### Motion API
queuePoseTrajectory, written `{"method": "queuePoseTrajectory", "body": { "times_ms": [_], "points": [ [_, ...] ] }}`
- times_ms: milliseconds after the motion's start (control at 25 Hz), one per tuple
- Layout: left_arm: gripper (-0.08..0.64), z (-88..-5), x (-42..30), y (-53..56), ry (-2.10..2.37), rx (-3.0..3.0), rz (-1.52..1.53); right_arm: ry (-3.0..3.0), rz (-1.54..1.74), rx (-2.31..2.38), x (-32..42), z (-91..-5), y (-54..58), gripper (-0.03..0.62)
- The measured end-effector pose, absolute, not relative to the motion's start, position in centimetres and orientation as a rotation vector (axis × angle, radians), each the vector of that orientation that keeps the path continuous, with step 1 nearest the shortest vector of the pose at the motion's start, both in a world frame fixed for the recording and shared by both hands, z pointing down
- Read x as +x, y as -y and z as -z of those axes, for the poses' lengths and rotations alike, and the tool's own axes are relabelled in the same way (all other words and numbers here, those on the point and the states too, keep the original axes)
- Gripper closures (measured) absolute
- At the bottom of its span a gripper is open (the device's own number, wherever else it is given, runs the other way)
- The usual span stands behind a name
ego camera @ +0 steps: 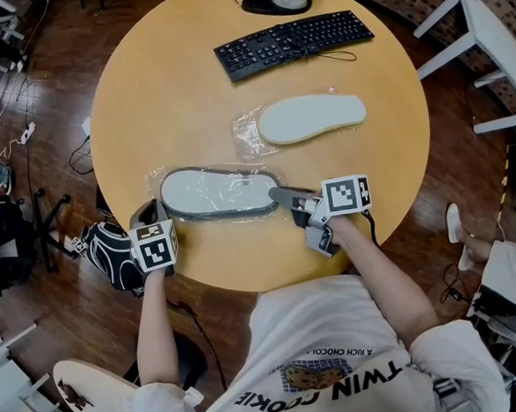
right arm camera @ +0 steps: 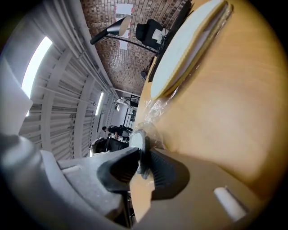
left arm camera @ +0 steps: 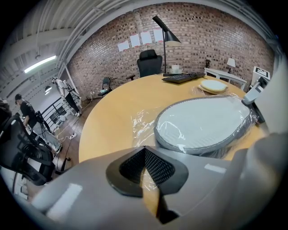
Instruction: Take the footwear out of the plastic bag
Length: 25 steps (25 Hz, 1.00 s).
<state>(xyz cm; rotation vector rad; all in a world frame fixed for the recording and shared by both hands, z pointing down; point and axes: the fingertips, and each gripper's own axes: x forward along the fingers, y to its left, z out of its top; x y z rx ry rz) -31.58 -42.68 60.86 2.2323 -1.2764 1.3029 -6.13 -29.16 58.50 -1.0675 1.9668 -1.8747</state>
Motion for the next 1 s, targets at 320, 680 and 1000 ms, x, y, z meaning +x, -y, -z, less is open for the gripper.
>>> {"method": "queuePoseTrajectory", "body": {
  "times_ms": [320, 680, 1000],
  "points": [
    [0.555, -60.9, -32.0, 42.6, 1.304, 2.209, -1.288, -1.988, 1.831, -1.076, -4.3, -57.9, 27.8, 0.517],
    [0.555, -60.7, -32.0, 42.5, 1.322, 2.2, -1.279, -2.049, 1.767, -1.125, -1.4, -57.2, 26.4, 0.52],
    [0.555, -60.9, -32.0, 42.4, 1.344, 2.185, -1.318, -2.117, 1.667, -1.074, 0.4, -55.5, 25.8, 0.522]
  ]
}}
